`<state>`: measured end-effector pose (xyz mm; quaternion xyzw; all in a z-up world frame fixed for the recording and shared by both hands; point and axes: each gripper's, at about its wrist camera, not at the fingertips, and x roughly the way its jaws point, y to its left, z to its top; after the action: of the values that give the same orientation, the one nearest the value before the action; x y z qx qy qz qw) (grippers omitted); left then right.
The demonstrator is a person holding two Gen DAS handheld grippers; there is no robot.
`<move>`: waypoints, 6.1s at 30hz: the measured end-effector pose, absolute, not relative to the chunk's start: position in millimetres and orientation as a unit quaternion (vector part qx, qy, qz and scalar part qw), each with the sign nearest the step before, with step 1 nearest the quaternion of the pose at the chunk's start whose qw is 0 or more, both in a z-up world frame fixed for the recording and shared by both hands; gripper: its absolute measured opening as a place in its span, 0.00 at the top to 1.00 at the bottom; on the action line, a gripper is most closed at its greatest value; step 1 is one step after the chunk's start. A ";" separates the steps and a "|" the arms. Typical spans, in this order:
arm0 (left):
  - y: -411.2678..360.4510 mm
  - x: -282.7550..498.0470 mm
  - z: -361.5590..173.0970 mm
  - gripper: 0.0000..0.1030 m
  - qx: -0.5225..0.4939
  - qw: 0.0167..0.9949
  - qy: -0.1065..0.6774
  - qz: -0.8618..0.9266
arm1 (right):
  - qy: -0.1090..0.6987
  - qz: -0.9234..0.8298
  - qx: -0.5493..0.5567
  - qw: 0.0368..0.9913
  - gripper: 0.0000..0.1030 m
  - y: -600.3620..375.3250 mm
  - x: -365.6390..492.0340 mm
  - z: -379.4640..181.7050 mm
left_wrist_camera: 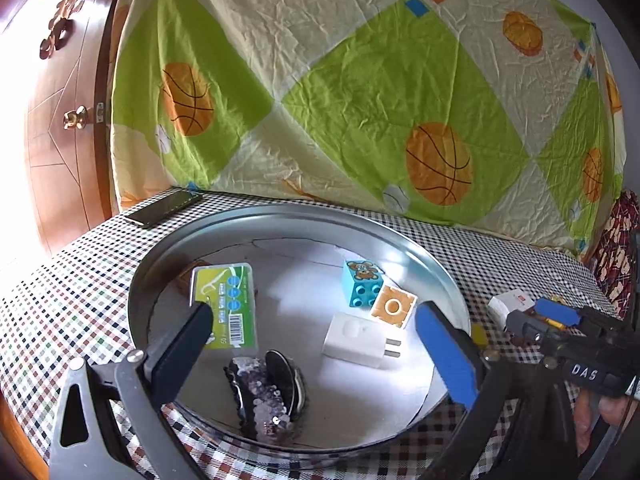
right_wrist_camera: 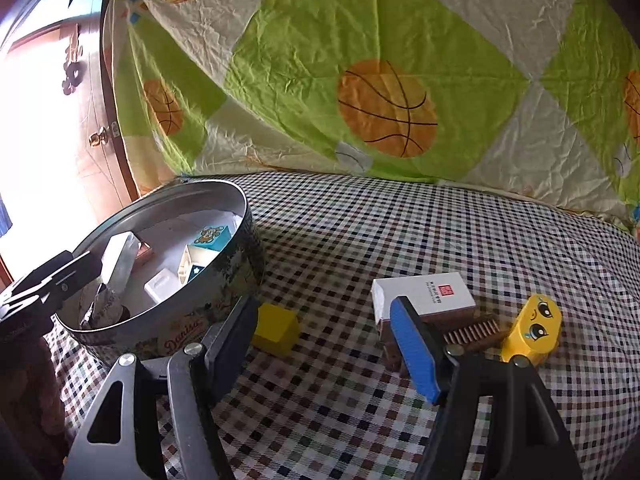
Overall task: Organize rigid objects
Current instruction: 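Grasp the yellow square block with the right tool, then grasp the white red-logo box with the left tool, then carry the white box with the left tool while the right tool carries the yellow block toward the tin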
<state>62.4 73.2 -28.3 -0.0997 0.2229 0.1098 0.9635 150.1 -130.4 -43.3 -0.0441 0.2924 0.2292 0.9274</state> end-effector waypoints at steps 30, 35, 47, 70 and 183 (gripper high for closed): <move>-53.6 112.9 -5.7 0.00 -0.010 0.971 0.239 -0.002 | 0.254 0.064 0.014 0.965 0.61 -236.3 177.4 -39.1; -96.7 150.9 -19.2 0.00 0.005 0.957 0.287 -0.041 | 0.263 0.022 0.043 0.963 0.61 -274.7 190.6 -40.9; -134.0 215.9 -48.8 0.01 0.038 0.929 0.357 -0.085 | 0.270 0.018 0.080 0.959 0.61 -297.6 190.6 -47.2; -137.7 245.9 -59.2 0.43 0.035 0.903 0.402 -0.148 | 0.263 0.025 0.070 0.962 0.61 -289.9 186.0 -43.2; -30.5 61.0 -11.9 0.61 -0.055 0.987 0.147 0.027 | 0.128 0.187 -0.012 0.974 0.61 -205.3 96.6 -19.1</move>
<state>61.0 -30.5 -11.9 -0.0547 0.1469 0.0271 0.9873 96.6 -205.3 -19.1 -0.0117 0.1283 0.1868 0.9739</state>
